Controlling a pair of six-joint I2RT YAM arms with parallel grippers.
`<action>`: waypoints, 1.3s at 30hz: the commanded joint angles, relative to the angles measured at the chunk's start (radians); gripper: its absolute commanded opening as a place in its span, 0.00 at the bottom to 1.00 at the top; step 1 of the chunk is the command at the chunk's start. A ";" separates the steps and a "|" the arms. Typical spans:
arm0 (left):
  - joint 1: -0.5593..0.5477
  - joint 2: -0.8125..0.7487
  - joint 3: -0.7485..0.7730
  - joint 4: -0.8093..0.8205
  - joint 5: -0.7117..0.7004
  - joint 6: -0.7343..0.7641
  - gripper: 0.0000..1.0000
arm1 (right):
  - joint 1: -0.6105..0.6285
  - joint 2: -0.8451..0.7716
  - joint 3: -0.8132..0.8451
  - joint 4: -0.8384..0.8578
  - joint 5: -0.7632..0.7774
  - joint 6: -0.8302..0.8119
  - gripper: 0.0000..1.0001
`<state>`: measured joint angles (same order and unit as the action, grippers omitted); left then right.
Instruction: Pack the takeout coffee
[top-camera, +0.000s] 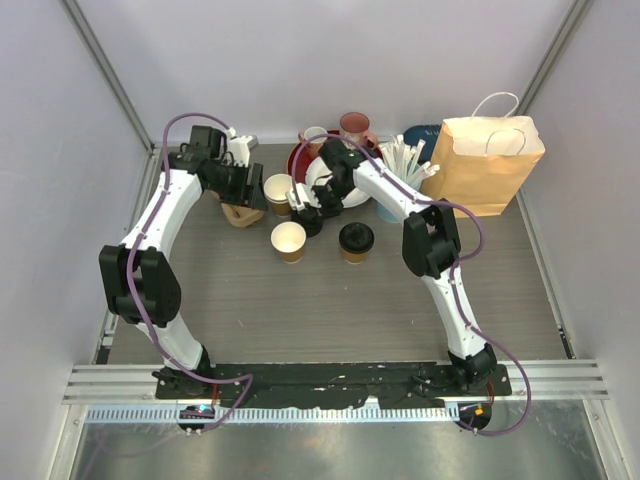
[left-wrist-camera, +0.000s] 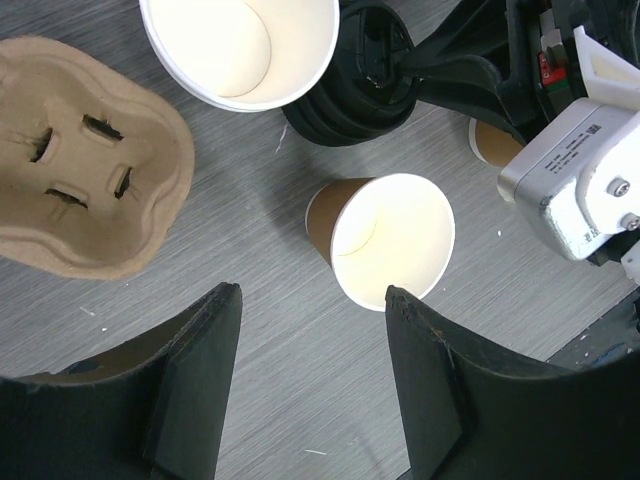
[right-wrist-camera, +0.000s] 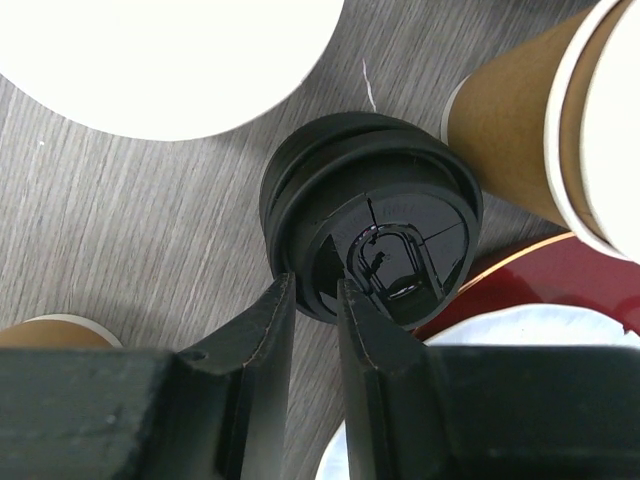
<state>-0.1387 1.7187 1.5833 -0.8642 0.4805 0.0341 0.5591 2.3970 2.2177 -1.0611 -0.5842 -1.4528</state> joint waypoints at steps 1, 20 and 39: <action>0.005 -0.030 0.000 0.022 0.027 0.004 0.63 | 0.004 0.005 0.031 -0.003 0.026 -0.011 0.29; 0.005 -0.028 -0.002 0.019 0.041 0.004 0.63 | 0.042 0.001 -0.007 0.085 0.075 0.006 0.35; 0.005 -0.022 0.003 0.014 0.047 0.010 0.63 | 0.047 -0.122 -0.081 0.082 0.089 0.034 0.01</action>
<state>-0.1371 1.7187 1.5829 -0.8646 0.4992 0.0345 0.6025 2.3749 2.1517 -0.9688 -0.5007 -1.4406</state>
